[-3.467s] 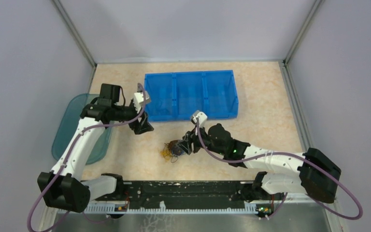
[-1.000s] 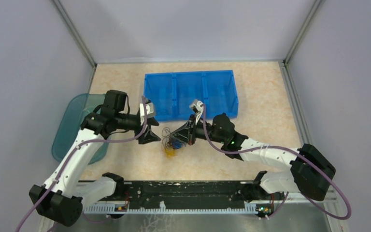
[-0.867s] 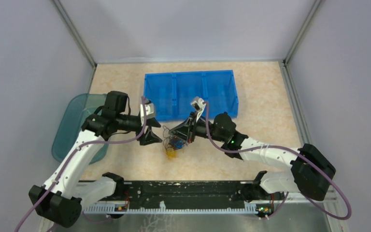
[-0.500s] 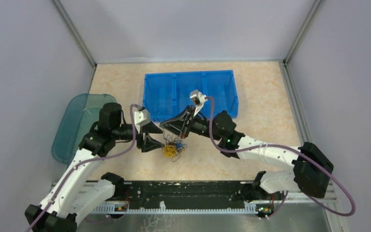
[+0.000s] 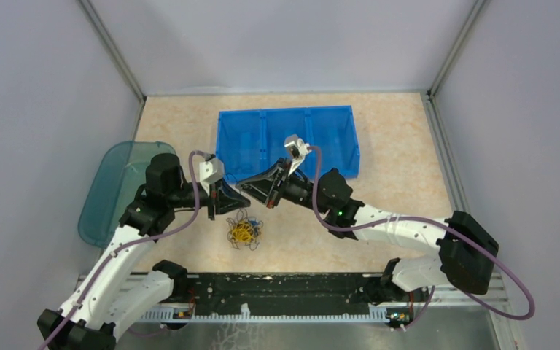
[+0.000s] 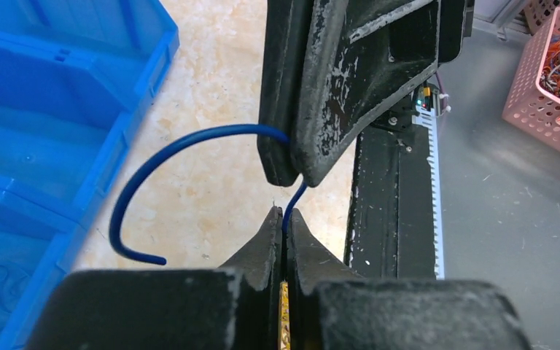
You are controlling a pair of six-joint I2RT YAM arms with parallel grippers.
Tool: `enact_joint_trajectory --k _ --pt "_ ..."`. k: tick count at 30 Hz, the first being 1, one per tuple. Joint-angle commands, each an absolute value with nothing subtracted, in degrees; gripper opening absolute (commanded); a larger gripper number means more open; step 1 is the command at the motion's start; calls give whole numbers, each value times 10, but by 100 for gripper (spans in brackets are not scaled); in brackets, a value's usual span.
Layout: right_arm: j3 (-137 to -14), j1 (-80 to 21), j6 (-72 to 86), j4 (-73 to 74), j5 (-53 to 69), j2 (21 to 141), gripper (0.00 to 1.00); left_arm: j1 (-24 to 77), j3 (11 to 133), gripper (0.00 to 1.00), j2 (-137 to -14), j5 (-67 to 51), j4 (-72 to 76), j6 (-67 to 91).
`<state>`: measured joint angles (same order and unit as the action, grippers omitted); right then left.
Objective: Untangle the cables
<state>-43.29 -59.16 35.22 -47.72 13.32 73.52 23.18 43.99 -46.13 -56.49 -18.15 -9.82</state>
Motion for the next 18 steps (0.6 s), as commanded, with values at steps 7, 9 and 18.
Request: enact_joint_trajectory --k 7,9,18 --pt "-395 -594 327 -496 100 675 40 236 463 0 -449 -573 -176 -77" --pt "-368 -593 314 -481 101 652 48 236 472 0 -448 -568 -168 -72" --pt "-272 -592 252 -469 117 604 63 237 513 0 -450 -558 -118 -24"
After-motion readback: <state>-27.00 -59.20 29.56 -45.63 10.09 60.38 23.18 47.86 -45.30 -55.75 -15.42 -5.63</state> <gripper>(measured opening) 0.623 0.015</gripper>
